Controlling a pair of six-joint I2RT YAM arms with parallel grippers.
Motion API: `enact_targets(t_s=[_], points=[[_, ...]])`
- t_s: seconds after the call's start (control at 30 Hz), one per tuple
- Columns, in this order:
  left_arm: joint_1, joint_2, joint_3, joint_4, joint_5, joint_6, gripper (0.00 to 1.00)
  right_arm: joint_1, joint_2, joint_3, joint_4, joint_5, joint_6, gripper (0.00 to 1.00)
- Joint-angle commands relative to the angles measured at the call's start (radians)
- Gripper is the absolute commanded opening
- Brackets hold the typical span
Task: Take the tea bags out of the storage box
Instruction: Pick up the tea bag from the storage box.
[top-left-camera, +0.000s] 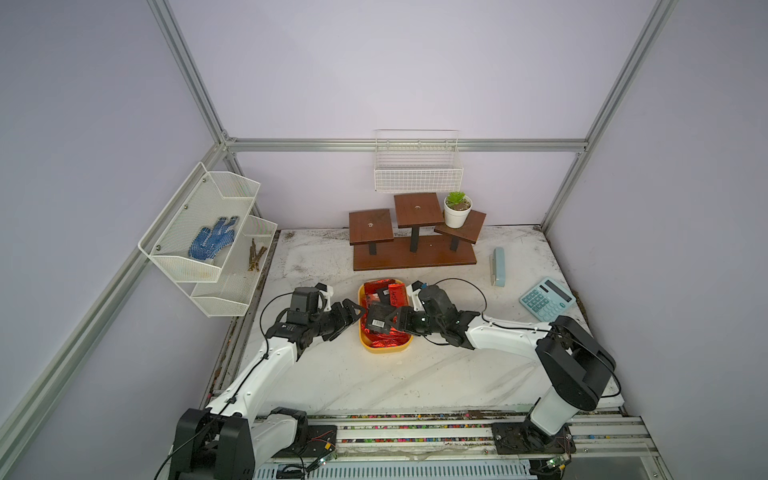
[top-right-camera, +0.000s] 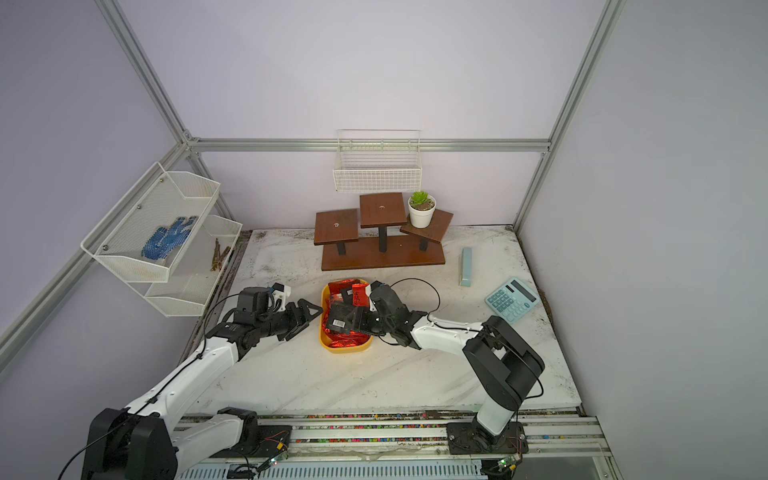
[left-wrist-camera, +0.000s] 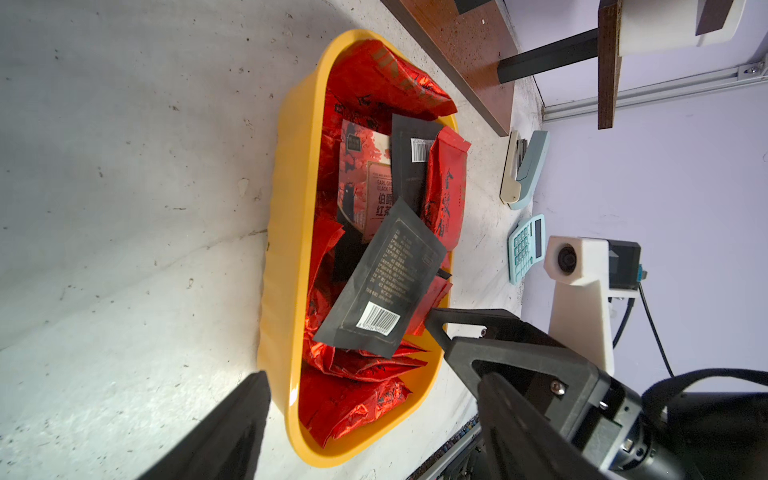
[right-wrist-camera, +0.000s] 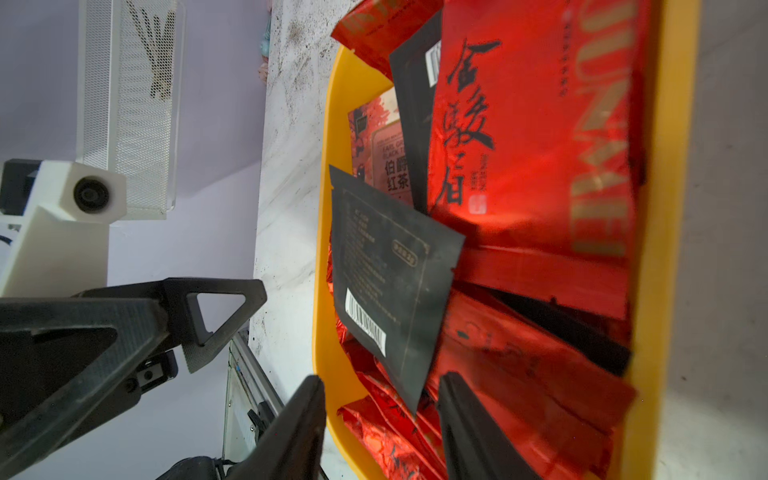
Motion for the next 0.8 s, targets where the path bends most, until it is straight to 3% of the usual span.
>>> enact_targets(t_s=[0.0, 0.33, 0.77], points=[[-0.008, 0.005, -0.005, 0.048, 0.027, -0.013, 0.81, 0.009, 0.022, 0.025, 0.011, 0.021, 0.007, 0.50], [-0.018, 0.038, -0.014, 0.074, 0.036, -0.013, 0.78, 0.012, 0.058, 0.029, 0.048, 0.013, 0.027, 0.49], [-0.037, 0.084, -0.031, 0.114, 0.040, -0.020, 0.71, 0.015, 0.070, 0.036, 0.108, -0.015, 0.043, 0.39]])
